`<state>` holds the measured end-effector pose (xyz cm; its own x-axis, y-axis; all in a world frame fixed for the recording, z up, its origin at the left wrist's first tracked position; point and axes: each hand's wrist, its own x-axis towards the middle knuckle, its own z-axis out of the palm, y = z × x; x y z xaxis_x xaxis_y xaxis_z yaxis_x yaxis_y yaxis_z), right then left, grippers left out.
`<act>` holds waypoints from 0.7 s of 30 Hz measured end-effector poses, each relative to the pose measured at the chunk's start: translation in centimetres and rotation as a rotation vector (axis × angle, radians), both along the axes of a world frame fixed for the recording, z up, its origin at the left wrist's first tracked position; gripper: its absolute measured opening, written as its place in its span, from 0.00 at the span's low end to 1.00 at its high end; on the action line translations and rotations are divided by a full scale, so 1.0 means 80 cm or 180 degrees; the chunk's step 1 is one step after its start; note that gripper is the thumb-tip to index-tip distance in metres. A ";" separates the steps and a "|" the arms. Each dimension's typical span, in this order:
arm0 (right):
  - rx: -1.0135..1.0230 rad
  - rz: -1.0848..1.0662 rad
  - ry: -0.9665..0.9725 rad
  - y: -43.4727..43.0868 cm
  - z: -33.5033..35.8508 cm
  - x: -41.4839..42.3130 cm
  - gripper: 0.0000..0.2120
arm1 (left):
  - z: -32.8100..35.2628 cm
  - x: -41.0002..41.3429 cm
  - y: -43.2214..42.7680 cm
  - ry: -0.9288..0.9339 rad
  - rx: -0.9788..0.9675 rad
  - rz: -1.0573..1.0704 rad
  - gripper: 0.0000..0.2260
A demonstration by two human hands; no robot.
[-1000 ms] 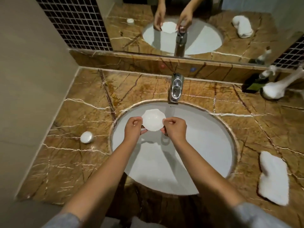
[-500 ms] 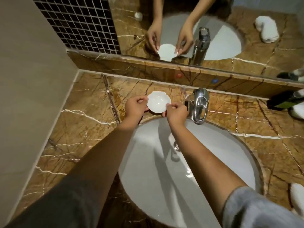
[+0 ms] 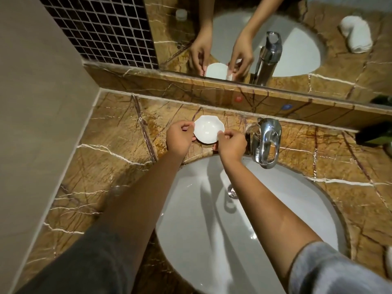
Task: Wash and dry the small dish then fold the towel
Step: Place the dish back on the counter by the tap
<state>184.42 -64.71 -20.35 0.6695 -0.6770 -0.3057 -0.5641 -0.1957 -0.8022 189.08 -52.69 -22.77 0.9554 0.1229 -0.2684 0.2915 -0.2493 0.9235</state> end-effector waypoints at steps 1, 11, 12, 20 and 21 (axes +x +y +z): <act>-0.0037 0.0006 0.0017 0.000 0.003 -0.001 0.10 | 0.001 0.000 0.003 0.0008 0.0045 -0.0021 0.07; -0.1265 0.0969 0.0329 0.032 0.024 -0.057 0.16 | 0.049 -0.074 0.110 -0.0372 0.0975 -0.0195 0.09; -0.1356 0.1070 0.0352 0.041 0.027 -0.062 0.17 | 0.053 -0.085 0.125 -0.0364 0.1072 -0.0149 0.09; -0.1445 0.2779 -0.0266 0.156 0.040 -0.103 0.16 | 0.071 -0.182 0.250 -0.0361 0.1825 0.0495 0.09; -0.1419 0.3019 -0.0361 0.173 0.040 -0.112 0.16 | 0.070 -0.196 0.264 -0.0345 0.1960 0.0536 0.09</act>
